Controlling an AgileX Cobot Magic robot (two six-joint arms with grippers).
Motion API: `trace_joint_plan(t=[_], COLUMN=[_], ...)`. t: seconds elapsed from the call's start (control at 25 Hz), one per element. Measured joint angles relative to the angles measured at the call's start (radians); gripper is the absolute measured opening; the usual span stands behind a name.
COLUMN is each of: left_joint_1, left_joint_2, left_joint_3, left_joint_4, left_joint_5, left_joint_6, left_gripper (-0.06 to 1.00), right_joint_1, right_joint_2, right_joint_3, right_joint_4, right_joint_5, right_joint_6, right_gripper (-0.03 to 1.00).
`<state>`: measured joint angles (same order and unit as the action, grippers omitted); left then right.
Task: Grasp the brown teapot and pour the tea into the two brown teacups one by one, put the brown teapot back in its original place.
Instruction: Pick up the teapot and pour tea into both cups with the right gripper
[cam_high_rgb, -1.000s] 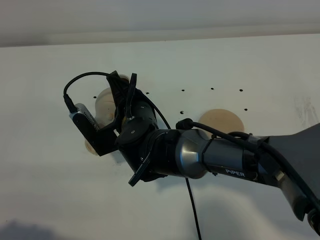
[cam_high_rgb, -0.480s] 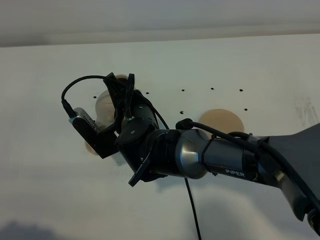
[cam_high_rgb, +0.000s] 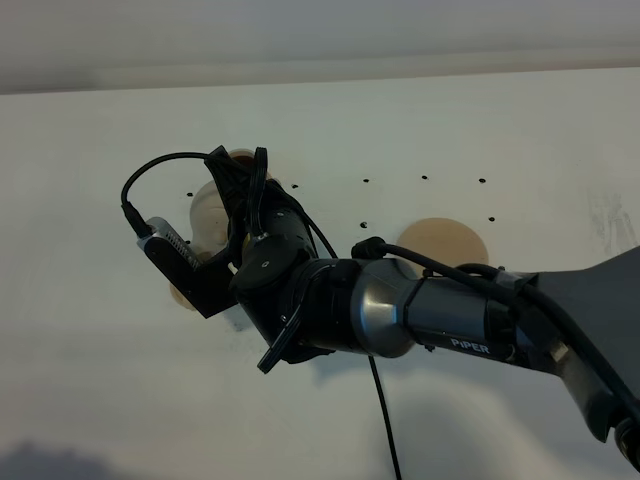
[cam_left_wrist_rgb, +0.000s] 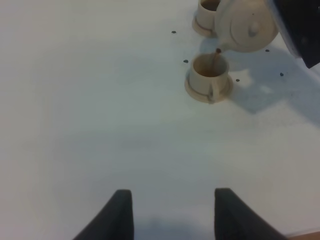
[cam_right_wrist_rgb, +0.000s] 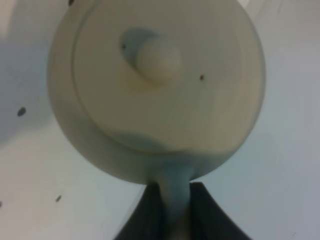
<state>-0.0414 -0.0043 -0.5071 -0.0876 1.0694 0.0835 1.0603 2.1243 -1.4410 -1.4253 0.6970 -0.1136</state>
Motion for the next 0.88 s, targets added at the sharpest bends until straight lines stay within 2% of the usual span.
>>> trace_joint_plan(t=[0.88], left_joint_1=[0.0], left_joint_2=[0.0], left_joint_3=[0.0], left_joint_4=[0.0], left_joint_5=[0.0], left_joint_6=[0.0], left_gripper=[0.36], right_joint_1=[-0.003], right_joint_2=[0.0], right_joint_3=[-0.02], right_joint_4=[-0.007], right_joint_5=[-0.008], right_joint_6=[-0.054], right_gripper=[0.09])
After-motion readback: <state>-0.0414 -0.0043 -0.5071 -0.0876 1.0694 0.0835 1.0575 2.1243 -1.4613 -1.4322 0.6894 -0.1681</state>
